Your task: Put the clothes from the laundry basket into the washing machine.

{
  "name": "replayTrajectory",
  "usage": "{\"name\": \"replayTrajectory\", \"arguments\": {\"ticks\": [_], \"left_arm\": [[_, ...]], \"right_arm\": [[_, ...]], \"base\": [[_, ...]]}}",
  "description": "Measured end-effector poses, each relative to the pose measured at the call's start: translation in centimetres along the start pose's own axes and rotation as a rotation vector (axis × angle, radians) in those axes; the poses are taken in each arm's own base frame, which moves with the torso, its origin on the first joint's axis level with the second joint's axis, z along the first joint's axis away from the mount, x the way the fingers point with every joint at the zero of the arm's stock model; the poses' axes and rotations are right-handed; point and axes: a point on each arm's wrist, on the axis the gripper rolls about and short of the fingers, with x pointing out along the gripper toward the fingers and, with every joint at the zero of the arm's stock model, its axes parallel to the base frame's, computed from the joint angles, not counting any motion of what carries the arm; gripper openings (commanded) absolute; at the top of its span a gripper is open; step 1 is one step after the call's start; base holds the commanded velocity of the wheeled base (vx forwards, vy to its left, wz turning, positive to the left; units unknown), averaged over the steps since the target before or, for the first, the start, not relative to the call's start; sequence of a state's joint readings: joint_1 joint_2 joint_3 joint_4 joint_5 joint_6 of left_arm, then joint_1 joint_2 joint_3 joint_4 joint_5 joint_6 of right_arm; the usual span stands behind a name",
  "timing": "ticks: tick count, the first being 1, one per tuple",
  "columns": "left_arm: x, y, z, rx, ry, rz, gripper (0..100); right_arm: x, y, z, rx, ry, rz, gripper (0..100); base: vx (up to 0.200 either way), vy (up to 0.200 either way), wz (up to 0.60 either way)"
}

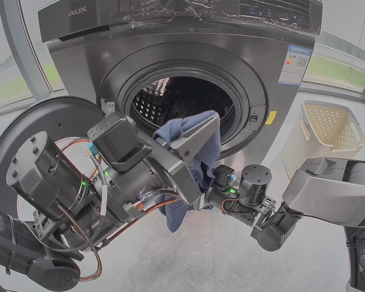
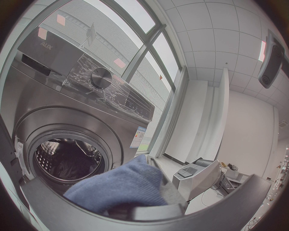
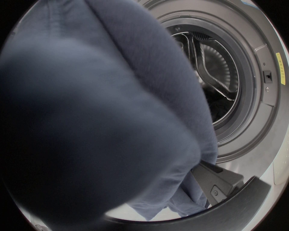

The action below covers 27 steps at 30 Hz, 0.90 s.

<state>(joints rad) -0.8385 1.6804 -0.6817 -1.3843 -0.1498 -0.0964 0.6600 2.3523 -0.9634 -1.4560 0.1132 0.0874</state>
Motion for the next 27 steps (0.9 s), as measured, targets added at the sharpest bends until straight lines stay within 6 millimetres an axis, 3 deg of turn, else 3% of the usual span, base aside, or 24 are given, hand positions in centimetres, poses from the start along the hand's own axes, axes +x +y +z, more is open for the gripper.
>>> {"name": "replayTrajectory", "arguments": {"ticks": [9, 14, 27], "left_arm": [[0.0, 0.1, 0.1, 0.004, -0.003, 0.001, 0], [0.0, 0.1, 0.1, 0.005, -0.003, 0.002, 0], [0.0, 0.1, 0.1, 0.006, -0.004, 0.001, 0]], "right_arm": [[-0.5, -1.7, -0.8, 0.009, 0.03, -0.076, 100], [-2.0, -3.6, -0.2, 0.006, 0.06, -0.132, 100], [-5.6, -4.5, 0.9, 0.02, 0.124, -0.207, 100]], "base": [[0.0, 0.0, 0.0], [0.0, 0.0, 0.0], [0.0, 0.0, 0.0]]}}
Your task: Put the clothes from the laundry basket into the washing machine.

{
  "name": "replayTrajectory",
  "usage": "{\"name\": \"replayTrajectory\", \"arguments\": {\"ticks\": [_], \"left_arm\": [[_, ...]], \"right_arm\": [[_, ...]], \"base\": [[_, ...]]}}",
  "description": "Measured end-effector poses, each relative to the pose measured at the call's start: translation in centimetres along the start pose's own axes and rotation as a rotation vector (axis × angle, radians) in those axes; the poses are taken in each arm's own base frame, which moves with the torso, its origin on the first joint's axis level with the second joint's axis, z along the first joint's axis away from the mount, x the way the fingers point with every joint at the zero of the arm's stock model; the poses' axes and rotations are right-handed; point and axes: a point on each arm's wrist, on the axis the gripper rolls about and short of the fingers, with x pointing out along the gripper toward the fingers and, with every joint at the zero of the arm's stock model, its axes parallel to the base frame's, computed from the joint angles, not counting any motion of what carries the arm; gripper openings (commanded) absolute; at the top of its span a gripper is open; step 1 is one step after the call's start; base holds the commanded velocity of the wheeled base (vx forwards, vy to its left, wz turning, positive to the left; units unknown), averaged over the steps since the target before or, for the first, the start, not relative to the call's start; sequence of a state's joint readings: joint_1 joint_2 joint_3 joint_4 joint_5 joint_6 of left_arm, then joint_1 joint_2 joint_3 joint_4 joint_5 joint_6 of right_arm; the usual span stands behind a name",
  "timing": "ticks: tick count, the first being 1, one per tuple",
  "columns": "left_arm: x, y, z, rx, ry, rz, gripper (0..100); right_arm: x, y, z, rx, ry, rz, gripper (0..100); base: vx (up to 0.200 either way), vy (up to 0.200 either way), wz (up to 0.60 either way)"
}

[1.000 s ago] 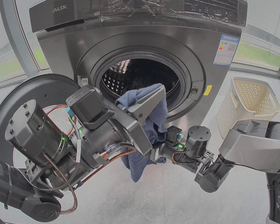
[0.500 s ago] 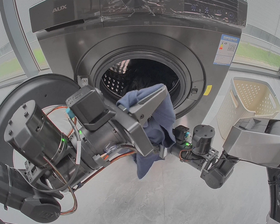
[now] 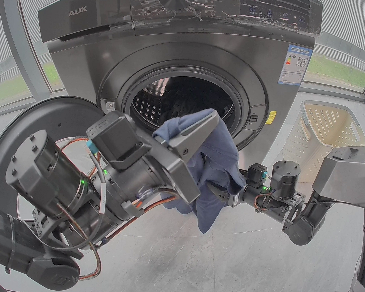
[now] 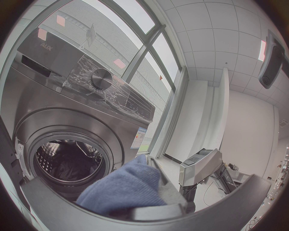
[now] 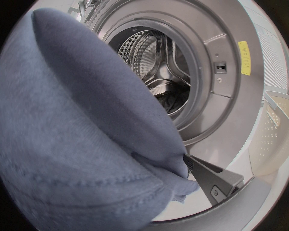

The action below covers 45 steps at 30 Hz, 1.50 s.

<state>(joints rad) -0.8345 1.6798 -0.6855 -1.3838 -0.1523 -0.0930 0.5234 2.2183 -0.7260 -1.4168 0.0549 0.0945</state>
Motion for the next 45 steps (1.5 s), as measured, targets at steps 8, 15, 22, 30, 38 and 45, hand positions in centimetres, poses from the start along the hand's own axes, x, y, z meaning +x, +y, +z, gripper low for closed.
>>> {"name": "replayTrajectory", "arguments": {"ticks": [8, 15, 22, 30, 38, 45], "left_arm": [[0.1, 0.0, 0.1, 0.0, -0.005, -0.004, 0], [0.2, -0.2, 0.1, -0.002, -0.006, -0.01, 0], [0.3, -0.2, 0.2, -0.001, -0.008, -0.015, 0], [0.2, 0.3, 0.4, 0.006, -0.011, -0.003, 0], [0.2, 0.5, 0.4, 0.008, -0.011, 0.001, 0], [0.1, 0.9, 0.4, 0.015, -0.012, 0.016, 0]], "right_arm": [[-1.0, -0.4, 1.1, -0.015, -0.016, 0.0, 100], [0.7, 0.8, 1.5, -0.024, -0.063, 0.053, 100], [3.8, 4.5, 0.1, -0.033, -0.096, 0.209, 100], [3.8, 7.3, -2.2, -0.027, -0.04, 0.336, 100], [2.5, 8.5, -3.1, -0.02, -0.005, 0.395, 100], [0.3, 8.4, -3.8, -0.014, 0.057, 0.397, 100]], "base": [[0.0, 0.0, 0.0], [0.0, 0.0, 0.0], [0.0, 0.0, 0.0], [0.0, 0.0, 0.0], [0.0, 0.0, 0.0], [0.0, 0.0, 0.0]]}}
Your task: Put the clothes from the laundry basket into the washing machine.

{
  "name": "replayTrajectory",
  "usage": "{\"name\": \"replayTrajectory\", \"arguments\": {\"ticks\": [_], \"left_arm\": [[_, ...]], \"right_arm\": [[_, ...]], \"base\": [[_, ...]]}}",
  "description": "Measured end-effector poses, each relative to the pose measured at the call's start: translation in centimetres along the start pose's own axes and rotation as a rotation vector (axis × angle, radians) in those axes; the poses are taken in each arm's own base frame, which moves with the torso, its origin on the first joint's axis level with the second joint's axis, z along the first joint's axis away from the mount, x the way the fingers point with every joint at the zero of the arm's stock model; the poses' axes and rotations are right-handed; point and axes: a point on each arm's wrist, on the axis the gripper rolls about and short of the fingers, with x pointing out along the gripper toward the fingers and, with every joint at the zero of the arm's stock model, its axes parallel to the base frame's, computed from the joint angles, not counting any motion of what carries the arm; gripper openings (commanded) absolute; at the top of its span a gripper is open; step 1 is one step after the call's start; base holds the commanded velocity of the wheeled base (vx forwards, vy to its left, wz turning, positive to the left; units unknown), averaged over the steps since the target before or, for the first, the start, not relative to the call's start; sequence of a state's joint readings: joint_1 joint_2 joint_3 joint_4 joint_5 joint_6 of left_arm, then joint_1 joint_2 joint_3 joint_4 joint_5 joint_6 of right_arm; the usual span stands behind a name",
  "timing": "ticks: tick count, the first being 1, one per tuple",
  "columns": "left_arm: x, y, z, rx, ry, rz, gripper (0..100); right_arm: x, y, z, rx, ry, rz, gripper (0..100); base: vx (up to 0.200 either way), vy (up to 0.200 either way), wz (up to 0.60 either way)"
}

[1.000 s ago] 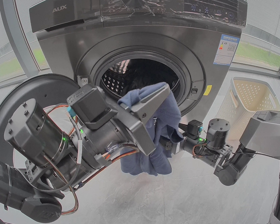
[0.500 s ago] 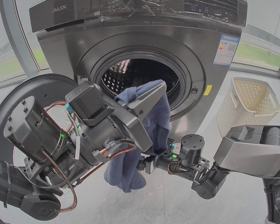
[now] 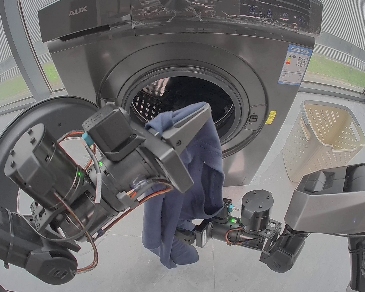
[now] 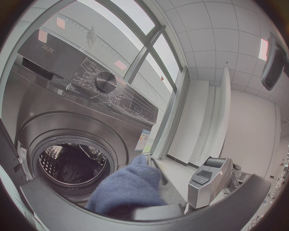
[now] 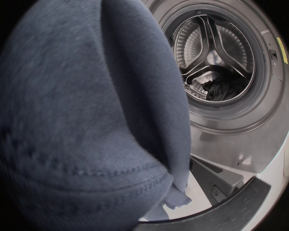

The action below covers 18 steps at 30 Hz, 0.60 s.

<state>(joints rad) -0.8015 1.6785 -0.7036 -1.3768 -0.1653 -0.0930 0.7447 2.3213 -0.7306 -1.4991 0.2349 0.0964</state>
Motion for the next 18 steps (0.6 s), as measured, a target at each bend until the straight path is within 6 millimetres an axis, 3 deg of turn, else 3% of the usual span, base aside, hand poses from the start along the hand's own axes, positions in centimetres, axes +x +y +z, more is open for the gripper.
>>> {"name": "replayTrajectory", "arguments": {"ticks": [10, 18], "left_arm": [[0.5, 0.7, 0.3, 0.008, -0.002, 0.019, 0], [0.7, 0.3, 0.3, 0.003, -0.001, 0.009, 0]], "right_arm": [[-2.9, 1.2, 0.8, 0.007, 0.034, 0.034, 100], [-1.8, 0.9, 1.2, -0.003, 0.0, 0.015, 100]], "base": [[0.0, 0.0, 0.0], [0.0, 0.0, 0.0]]}}
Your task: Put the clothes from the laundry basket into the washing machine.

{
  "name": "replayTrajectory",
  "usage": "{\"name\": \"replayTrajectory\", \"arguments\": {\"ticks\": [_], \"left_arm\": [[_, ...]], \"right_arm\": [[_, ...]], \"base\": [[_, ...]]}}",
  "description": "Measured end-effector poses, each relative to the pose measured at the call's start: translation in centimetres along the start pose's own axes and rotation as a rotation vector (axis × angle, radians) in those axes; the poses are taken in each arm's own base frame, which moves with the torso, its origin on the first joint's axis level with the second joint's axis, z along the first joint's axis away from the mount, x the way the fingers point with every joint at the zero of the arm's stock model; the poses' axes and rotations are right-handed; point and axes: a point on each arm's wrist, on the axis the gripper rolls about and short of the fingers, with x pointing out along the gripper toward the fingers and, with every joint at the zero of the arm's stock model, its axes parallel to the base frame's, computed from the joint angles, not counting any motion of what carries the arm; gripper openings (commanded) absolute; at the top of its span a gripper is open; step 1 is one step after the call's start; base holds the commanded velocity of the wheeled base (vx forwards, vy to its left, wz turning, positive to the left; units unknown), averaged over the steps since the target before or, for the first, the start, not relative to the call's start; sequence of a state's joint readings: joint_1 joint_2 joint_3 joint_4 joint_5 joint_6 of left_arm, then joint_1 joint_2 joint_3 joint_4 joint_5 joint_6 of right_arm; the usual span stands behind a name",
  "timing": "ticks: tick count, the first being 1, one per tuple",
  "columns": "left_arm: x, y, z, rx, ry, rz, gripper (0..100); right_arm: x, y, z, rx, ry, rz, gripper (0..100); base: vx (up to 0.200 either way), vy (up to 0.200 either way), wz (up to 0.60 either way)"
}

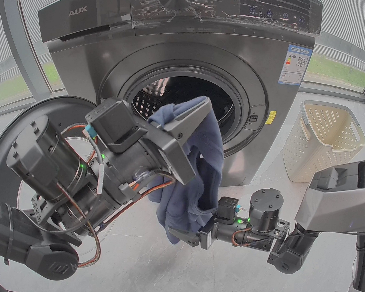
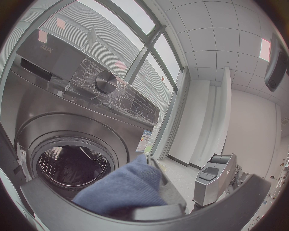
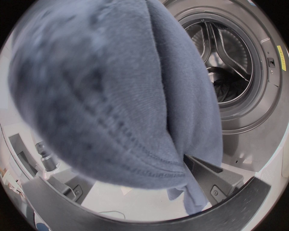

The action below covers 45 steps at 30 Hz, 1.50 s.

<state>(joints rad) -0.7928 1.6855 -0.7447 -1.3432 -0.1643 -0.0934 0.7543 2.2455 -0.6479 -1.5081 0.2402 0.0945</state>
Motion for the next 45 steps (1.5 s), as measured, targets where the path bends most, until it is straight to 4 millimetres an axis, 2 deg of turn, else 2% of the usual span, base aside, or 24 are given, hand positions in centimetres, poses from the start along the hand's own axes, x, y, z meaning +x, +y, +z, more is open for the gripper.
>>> {"name": "replayTrajectory", "arguments": {"ticks": [11, 18, 19, 27, 34, 40, 45], "left_arm": [[0.0, -0.2, 0.2, -0.002, -0.006, 0.001, 0], [0.0, -0.1, 0.2, -0.004, -0.009, 0.006, 0], [0.0, 0.0, 0.3, -0.002, -0.01, 0.01, 0], [-0.2, 0.8, 0.4, 0.009, -0.012, 0.038, 0], [-0.7, 2.6, 0.7, 0.033, -0.015, 0.126, 0], [-2.7, 4.0, -0.6, 0.04, 0.058, 0.21, 0], [-5.3, 4.0, -2.9, 0.021, 0.182, 0.245, 0]], "right_arm": [[5.5, -2.8, 0.6, -0.016, -0.127, -0.179, 100], [7.3, -3.6, 0.6, 0.003, -0.172, -0.25, 100], [7.4, -3.6, 0.6, 0.008, -0.175, -0.252, 0], [7.0, -3.7, 0.3, 0.016, -0.163, -0.258, 0], [5.0, -4.2, 1.2, 0.03, -0.154, -0.284, 0], [2.7, -5.0, 3.4, 0.03, -0.189, -0.316, 0], [1.2, -5.0, 4.9, 0.027, -0.209, -0.329, 0]], "base": [[0.0, 0.0, 0.0], [0.0, 0.0, 0.0], [0.0, 0.0, 0.0], [0.0, 0.0, 0.0], [0.0, 0.0, 0.0], [0.0, 0.0, 0.0], [0.0, 0.0, 0.0]]}}
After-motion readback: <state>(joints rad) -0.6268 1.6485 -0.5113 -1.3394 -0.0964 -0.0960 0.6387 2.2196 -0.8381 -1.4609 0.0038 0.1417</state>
